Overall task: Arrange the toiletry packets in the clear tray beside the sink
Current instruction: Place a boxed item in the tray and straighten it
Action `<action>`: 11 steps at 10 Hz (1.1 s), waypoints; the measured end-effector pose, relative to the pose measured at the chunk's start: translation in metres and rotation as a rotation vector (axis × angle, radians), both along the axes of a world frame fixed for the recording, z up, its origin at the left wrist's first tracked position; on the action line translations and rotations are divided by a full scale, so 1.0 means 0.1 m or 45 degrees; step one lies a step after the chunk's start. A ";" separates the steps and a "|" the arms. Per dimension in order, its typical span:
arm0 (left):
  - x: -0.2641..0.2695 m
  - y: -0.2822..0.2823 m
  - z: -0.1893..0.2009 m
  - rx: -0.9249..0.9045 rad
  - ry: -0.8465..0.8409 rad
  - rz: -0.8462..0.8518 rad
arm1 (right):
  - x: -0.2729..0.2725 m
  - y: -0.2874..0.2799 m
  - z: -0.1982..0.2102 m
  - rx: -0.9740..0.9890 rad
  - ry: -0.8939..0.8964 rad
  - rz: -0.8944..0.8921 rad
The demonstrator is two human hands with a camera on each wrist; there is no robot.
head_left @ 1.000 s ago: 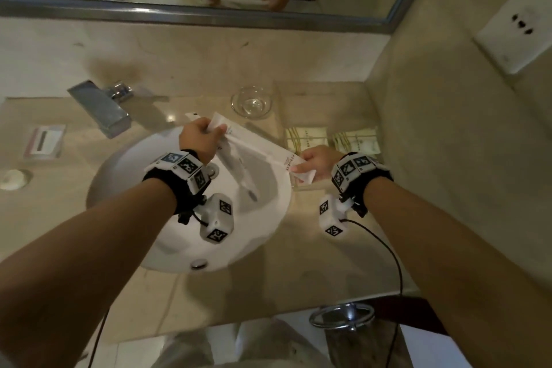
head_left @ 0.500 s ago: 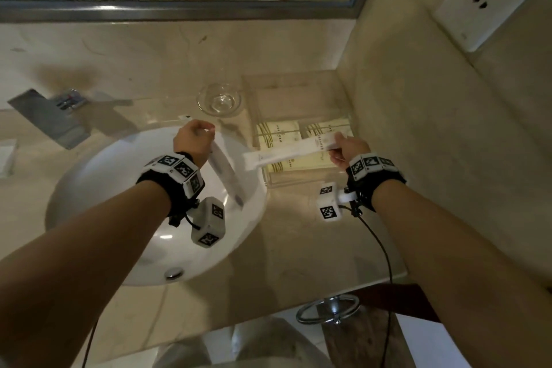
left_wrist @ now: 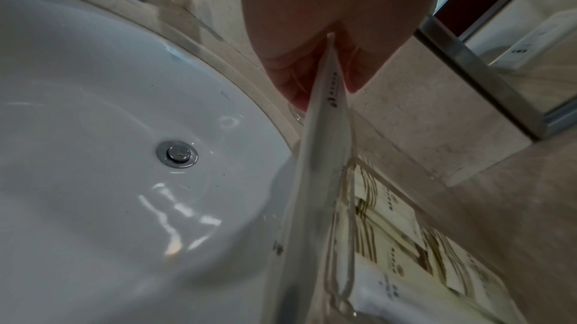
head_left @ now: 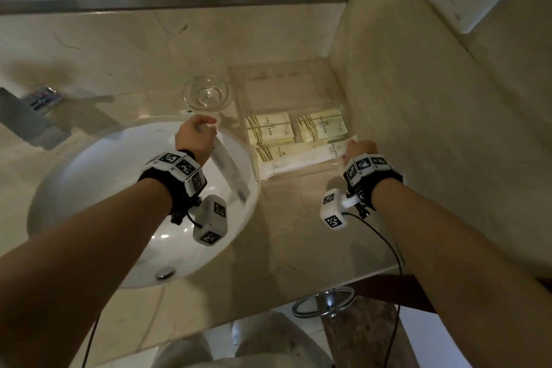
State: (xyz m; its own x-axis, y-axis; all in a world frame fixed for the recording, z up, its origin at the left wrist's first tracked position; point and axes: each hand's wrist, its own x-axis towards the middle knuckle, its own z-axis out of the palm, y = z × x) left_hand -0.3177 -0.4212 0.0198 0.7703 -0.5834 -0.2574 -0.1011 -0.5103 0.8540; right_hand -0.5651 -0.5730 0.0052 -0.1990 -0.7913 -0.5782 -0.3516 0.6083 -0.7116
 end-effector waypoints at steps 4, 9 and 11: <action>0.00 -0.02 0.10 -0.082 0.132 0.037 | 0.04 0.07 -0.04 -0.116 1.060 0.810; 0.03 -0.11 0.31 -0.262 0.461 0.121 | 0.88 0.56 0.32 -0.253 0.101 1.311; 0.07 -0.05 0.29 -0.232 0.583 0.194 | 0.94 0.65 0.25 -0.276 0.151 1.466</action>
State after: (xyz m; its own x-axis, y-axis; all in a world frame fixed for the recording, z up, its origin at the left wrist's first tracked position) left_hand -0.3105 -0.4265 0.0490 0.6821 -0.5403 -0.4928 0.3681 -0.3287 0.8697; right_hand -0.4715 -0.5080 0.0298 0.6538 -0.6190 -0.4352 -0.6856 -0.2412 -0.6868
